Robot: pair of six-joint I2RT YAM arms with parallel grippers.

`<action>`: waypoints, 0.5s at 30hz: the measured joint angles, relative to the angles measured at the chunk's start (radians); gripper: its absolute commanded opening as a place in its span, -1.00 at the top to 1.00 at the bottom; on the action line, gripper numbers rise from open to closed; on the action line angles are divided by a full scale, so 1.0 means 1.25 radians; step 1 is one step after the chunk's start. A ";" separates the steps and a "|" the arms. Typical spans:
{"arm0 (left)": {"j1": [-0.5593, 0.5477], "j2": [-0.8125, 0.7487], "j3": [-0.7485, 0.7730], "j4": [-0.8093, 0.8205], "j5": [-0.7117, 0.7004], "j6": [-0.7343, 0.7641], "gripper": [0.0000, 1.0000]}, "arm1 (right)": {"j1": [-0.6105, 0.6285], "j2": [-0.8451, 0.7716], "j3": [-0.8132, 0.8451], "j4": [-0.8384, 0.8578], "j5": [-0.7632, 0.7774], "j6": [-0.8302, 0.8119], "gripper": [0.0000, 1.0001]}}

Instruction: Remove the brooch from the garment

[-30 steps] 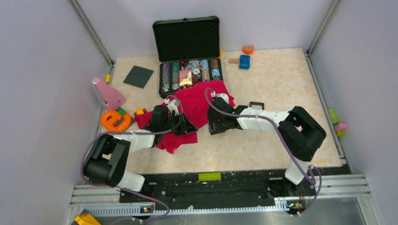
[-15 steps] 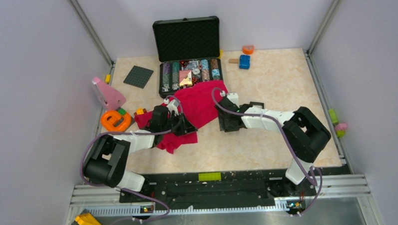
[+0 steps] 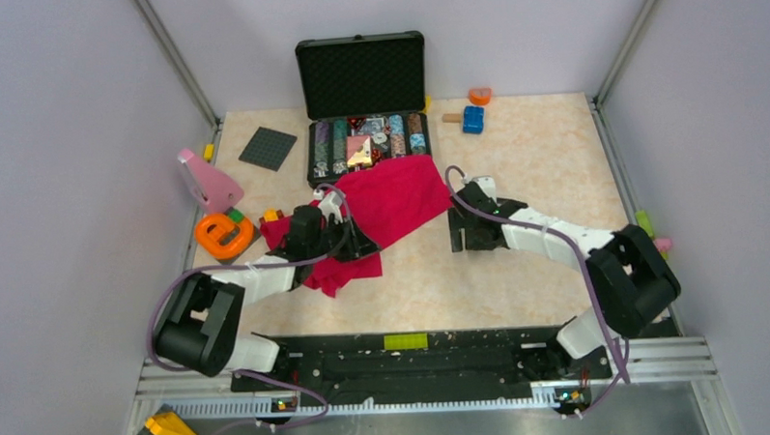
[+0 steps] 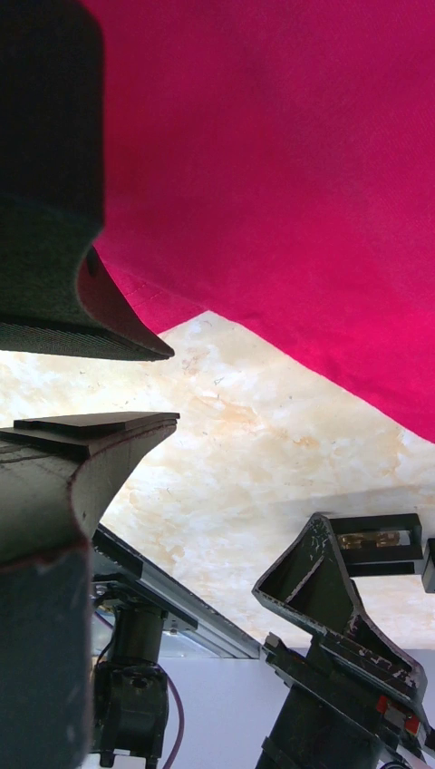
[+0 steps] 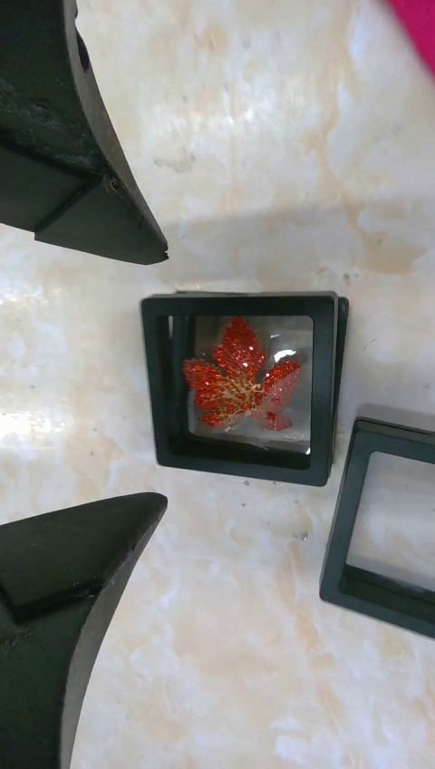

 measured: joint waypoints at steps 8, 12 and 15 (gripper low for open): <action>0.001 -0.255 -0.070 -0.023 -0.113 0.053 -0.66 | -0.047 -0.287 -0.074 0.057 -0.010 -0.038 -0.97; 0.001 -0.493 -0.121 -0.043 -0.226 0.125 -0.96 | -0.089 -0.500 -0.214 0.172 0.062 -0.066 -0.98; 0.001 -0.640 -0.162 -0.038 -0.351 0.171 -0.96 | -0.092 -0.652 -0.357 0.308 0.117 -0.122 -0.97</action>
